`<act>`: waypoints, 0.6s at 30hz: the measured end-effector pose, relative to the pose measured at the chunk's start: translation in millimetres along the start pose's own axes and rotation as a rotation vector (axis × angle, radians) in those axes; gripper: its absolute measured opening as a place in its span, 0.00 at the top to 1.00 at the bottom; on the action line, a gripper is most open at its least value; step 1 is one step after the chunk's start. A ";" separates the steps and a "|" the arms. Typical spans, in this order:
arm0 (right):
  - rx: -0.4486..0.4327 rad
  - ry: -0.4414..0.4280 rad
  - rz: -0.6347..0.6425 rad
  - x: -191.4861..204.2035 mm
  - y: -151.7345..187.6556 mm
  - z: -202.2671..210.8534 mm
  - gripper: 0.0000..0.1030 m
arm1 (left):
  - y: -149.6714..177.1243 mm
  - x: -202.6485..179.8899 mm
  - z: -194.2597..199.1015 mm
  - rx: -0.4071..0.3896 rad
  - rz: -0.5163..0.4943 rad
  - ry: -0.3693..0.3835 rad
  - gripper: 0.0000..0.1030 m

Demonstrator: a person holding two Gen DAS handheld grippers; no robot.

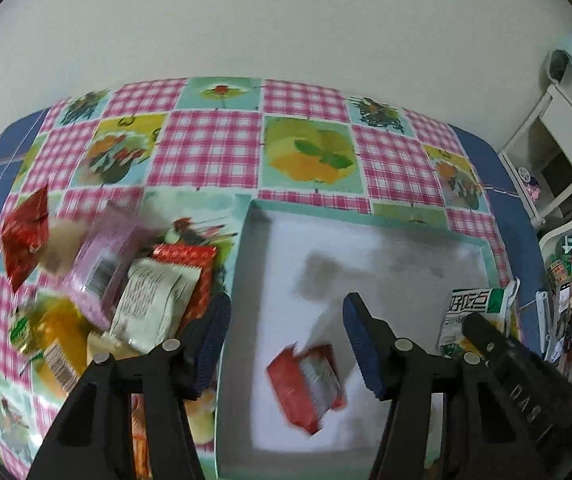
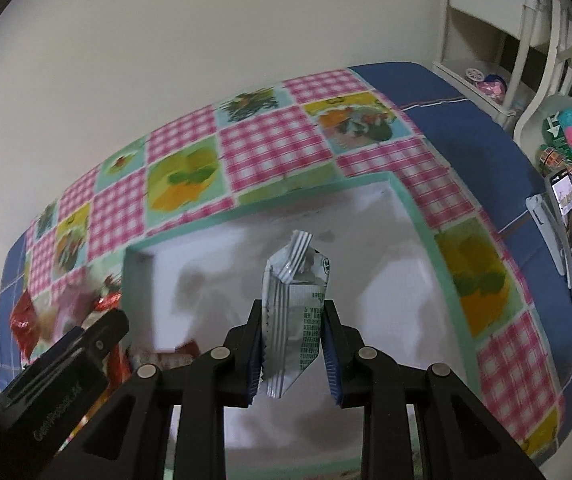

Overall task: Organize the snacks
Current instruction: 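Drop the milk biscuit pack and silver-white bag into the white tray with both grippers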

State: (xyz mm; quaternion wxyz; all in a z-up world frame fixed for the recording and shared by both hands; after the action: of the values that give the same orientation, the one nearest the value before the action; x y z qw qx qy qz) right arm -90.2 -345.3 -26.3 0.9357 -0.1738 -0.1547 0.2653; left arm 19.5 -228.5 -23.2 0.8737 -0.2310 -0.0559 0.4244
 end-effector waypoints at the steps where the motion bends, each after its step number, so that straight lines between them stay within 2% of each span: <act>1: -0.002 0.005 -0.008 -3.7 -4.8 -2.7 0.73 | -1.2 -0.6 -2.3 0.000 -0.006 -0.005 0.42; 10: 0.032 0.024 -0.028 -13.2 -10.2 -20.2 0.72 | -2.7 6.2 -12.0 0.018 -0.014 -0.032 0.41; 14: 0.038 0.020 -0.015 -9.1 -9.4 -16.5 0.70 | -0.6 17.4 -8.4 0.037 0.004 -0.068 0.30; 17: 0.043 0.023 -0.003 -8.5 -8.7 -10.3 0.61 | 1.1 28.4 -1.1 0.041 0.025 -0.091 0.22; 18: 0.046 0.026 -0.001 -9.1 -7.8 -8.6 0.51 | 2.0 31.7 0.6 0.043 0.030 -0.099 0.21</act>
State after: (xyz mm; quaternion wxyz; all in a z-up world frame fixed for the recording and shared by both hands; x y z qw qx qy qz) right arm -90.8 -358.7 -32.6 0.9415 -0.1557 -0.1365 0.2659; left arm 38.0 -202.9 -26.7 0.8682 -0.1918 -0.0866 0.4493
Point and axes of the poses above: each gripper's, at about its wrist camera, not at the fingertips, and z roughly against the way its jaws point, x to its left, y to its underside, the point moved 9 cm from there along -z, roughly the way its jaws point, and after that the axes turned 5 degrees about -z, right-handed, at the moved point
